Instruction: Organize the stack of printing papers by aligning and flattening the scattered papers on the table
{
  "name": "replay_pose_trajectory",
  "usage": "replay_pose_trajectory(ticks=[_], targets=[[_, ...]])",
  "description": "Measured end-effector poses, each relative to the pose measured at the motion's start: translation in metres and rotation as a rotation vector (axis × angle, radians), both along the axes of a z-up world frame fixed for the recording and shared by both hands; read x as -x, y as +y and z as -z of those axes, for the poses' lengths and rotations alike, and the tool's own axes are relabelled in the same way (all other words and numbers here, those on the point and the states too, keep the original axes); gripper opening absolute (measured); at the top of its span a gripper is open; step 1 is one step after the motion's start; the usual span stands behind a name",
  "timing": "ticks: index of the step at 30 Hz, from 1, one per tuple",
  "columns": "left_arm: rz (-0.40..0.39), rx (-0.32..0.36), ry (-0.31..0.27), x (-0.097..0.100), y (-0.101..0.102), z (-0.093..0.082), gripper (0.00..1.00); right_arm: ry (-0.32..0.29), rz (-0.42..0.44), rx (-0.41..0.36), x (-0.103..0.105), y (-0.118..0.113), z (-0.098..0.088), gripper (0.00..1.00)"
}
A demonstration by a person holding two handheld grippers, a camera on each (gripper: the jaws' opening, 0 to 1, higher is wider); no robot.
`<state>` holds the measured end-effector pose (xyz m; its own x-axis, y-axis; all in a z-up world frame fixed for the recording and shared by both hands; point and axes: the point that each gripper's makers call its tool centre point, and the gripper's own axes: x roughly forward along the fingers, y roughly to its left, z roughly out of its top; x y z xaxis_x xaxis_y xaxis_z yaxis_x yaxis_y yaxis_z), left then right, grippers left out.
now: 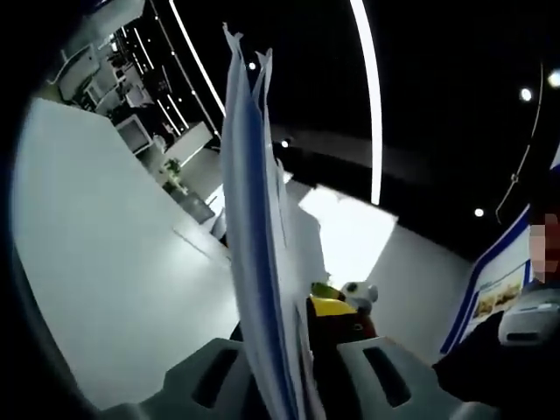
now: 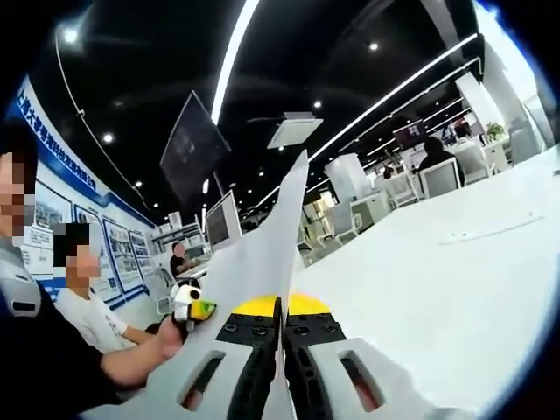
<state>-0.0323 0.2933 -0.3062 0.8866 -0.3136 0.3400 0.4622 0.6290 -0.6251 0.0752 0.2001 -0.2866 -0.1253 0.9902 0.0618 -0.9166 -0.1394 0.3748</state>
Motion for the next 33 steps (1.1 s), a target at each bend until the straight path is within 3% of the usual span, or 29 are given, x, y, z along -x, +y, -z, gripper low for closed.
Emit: replay_pose_trajectory(ticks=[11,33], targets=[[0.001,-0.002,-0.001,0.001,-0.001,0.0,0.11,0.028,-0.02,-0.004,0.005,0.004,0.002,0.0],[0.001,-0.007,-0.004,0.003,-0.003,-0.002,0.13,0.041,-0.081,0.0,0.036,0.031,0.005,0.0]])
